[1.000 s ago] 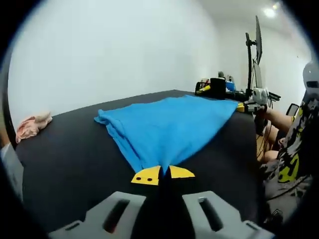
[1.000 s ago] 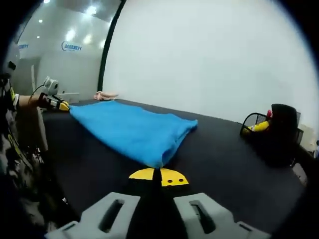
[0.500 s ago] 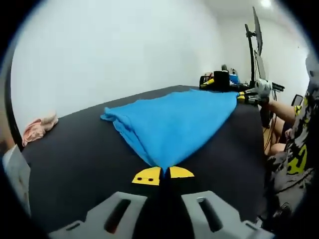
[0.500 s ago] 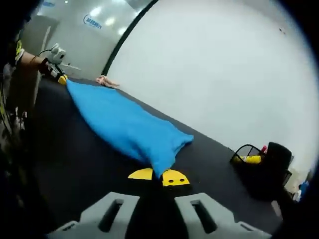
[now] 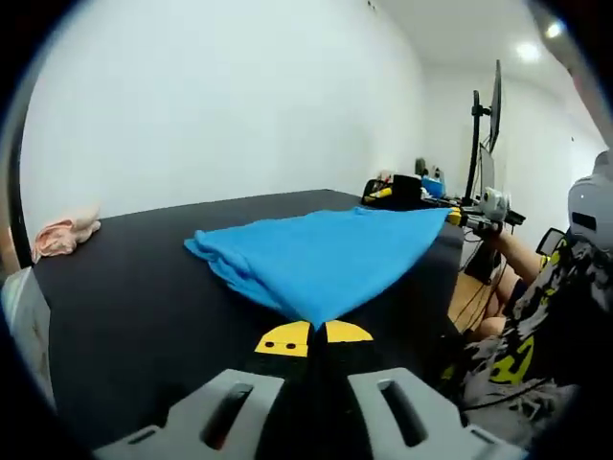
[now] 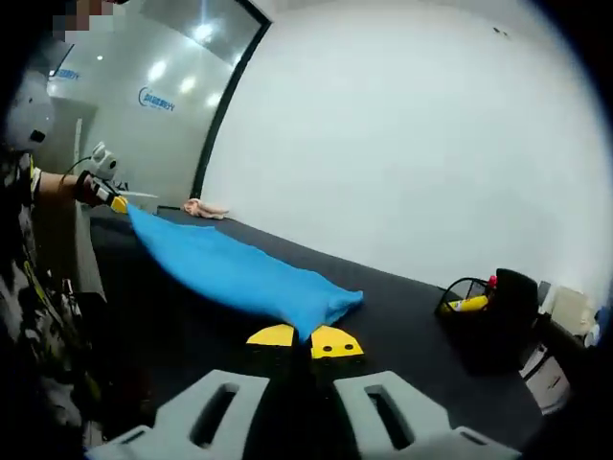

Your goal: Spread out the cloth and fold it

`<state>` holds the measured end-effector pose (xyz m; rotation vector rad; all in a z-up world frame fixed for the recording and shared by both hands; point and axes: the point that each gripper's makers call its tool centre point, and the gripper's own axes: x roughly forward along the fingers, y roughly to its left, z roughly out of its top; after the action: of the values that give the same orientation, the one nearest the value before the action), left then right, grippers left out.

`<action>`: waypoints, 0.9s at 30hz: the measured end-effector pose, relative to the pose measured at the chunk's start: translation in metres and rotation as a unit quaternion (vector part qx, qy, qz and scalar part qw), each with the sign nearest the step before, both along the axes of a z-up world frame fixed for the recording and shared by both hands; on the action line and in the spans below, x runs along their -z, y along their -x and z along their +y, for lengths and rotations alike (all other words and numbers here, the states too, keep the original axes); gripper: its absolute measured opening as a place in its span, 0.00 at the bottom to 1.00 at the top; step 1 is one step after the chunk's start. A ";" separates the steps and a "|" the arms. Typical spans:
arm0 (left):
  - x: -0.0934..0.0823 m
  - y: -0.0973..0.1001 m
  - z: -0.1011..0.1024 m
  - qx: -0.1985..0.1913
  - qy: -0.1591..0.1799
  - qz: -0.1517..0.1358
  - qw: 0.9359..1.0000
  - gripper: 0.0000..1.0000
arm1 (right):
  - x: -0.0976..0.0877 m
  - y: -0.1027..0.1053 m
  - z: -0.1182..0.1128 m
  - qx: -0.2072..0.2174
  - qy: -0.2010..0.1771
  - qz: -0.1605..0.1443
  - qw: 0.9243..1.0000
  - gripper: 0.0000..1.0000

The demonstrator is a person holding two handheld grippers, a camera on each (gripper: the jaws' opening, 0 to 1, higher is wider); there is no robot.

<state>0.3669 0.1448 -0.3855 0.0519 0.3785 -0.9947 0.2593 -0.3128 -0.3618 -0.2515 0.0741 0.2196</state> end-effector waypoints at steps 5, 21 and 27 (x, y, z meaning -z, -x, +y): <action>0.032 0.011 0.010 0.003 -0.019 0.009 1.000 0.00 | 0.044 0.015 0.006 0.001 -0.043 0.043 0.998 0.01; -0.058 -0.069 0.029 -0.075 0.338 0.076 0.935 0.24 | 0.034 0.044 -0.021 0.136 -0.332 0.008 0.933 0.33; -0.051 -0.094 0.011 -0.100 0.337 0.056 0.934 0.22 | 0.050 0.032 -0.027 0.188 -0.419 0.015 0.888 0.28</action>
<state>0.4609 0.1557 -0.3348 -0.6578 0.1258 -0.8835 0.2270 -0.3397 -0.4121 0.6312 0.0516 -0.1450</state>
